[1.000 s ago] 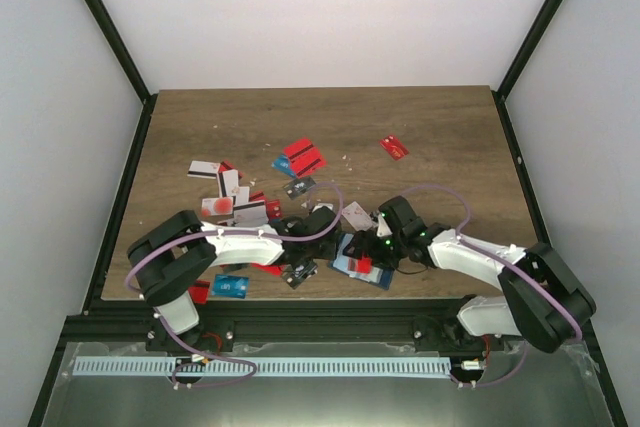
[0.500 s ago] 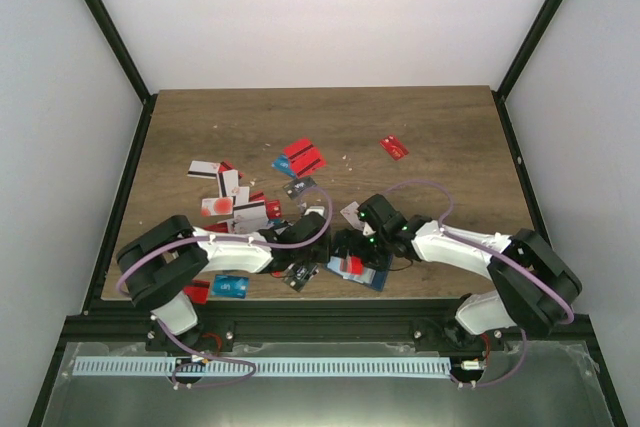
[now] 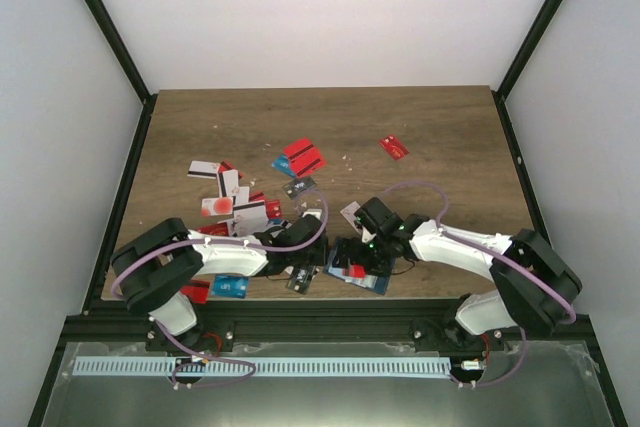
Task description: Put the credit cards into the card holder
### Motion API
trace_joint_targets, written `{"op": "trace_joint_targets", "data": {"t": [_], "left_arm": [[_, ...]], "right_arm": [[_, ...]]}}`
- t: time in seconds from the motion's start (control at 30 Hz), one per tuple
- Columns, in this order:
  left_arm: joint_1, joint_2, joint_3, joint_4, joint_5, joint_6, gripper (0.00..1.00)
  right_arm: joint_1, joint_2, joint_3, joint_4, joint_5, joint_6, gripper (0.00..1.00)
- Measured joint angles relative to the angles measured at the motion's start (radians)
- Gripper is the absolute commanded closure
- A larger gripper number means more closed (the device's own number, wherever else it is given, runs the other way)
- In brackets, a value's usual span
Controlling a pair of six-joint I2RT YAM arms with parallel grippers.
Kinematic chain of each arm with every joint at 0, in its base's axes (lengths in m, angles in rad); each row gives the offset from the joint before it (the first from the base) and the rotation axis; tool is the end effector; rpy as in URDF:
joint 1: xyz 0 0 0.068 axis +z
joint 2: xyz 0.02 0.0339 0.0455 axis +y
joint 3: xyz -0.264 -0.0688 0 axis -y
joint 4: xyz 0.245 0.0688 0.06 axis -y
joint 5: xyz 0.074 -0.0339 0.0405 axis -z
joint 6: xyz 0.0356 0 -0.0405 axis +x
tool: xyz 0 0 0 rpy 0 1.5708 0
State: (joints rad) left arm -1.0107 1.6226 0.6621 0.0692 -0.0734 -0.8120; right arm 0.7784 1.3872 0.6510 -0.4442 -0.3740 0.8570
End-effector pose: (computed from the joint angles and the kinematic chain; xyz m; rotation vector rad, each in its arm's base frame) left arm 0.1574 -0.2461 0.1256 0.2235 2.5809 -0.6653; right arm 0.1578 0.1739 0.1539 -0.0058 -3.0251 -0.8272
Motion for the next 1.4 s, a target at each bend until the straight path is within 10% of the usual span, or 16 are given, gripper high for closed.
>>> {"op": "trace_joint_targets", "data": {"t": [0.57,0.97,1.4], "left_arm": [[-0.002,-0.027,-0.018,-0.019,-0.006,-0.003,0.96],[-0.003,-0.031,-0.018,-0.030,-0.011,0.000,0.96],[-0.003,-0.030,-0.018,-0.029,-0.011,0.001,0.96]], "right_arm": [[0.024,-0.039,0.019,-0.204,0.068,-0.037,0.25],[0.024,-0.056,0.020,-0.262,0.185,-0.057,0.65],[0.024,-0.018,0.024,-0.257,0.229,-0.063,0.69]]}}
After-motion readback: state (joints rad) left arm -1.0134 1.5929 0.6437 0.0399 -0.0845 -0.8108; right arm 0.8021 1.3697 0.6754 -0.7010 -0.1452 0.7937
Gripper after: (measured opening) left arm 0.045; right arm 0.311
